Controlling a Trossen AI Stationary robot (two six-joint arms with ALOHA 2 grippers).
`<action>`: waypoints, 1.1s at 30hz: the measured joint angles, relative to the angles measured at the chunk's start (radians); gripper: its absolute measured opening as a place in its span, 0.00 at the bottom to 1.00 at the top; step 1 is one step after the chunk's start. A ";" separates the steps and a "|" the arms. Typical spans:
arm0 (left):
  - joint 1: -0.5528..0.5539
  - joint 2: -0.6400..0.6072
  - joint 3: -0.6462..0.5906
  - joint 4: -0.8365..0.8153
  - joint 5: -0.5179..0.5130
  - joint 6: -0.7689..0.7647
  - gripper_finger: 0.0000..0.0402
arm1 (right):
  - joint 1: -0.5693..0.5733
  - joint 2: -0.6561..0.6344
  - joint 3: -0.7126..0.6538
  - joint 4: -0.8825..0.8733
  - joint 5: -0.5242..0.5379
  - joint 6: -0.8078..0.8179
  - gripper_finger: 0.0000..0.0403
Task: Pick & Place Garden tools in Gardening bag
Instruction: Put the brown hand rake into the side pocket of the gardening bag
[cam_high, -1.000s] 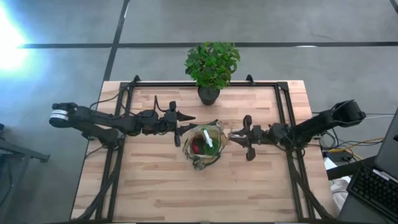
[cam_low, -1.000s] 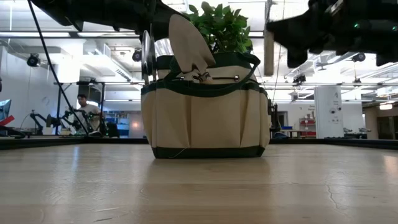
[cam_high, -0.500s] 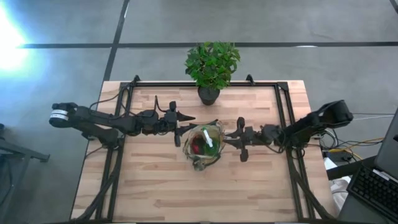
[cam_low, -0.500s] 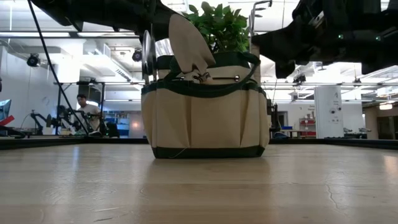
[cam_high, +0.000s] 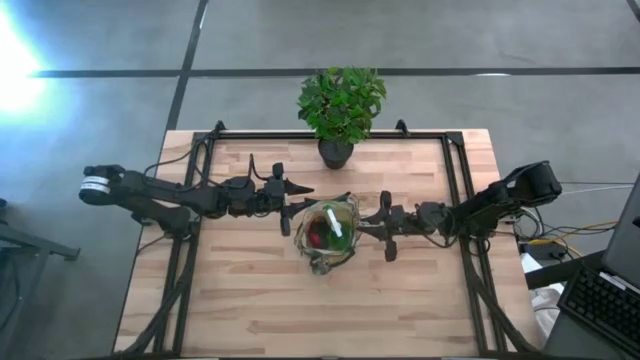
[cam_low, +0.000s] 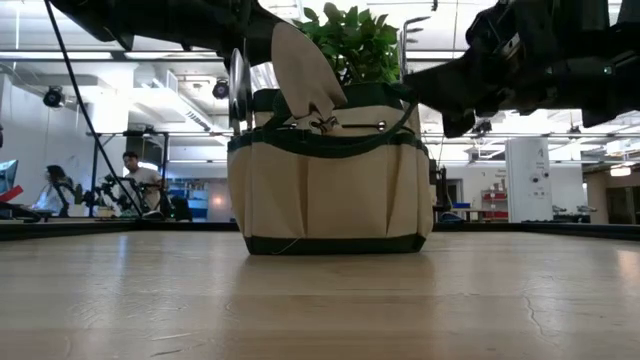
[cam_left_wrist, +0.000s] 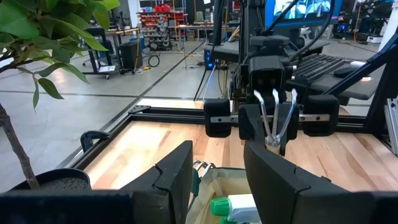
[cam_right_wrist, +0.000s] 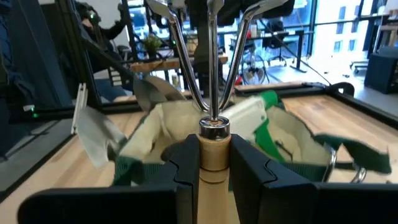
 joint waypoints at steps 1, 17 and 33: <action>0.000 0.000 0.000 0.000 0.000 0.000 0.37 | 0.000 0.006 0.000 -0.002 0.000 0.002 0.12; 0.000 0.000 0.000 -0.001 0.000 0.000 0.37 | 0.002 0.157 0.000 0.013 -0.002 0.090 0.12; 0.000 0.000 0.000 -0.007 0.000 0.001 0.37 | 0.009 0.203 0.003 -0.022 -0.051 0.137 0.12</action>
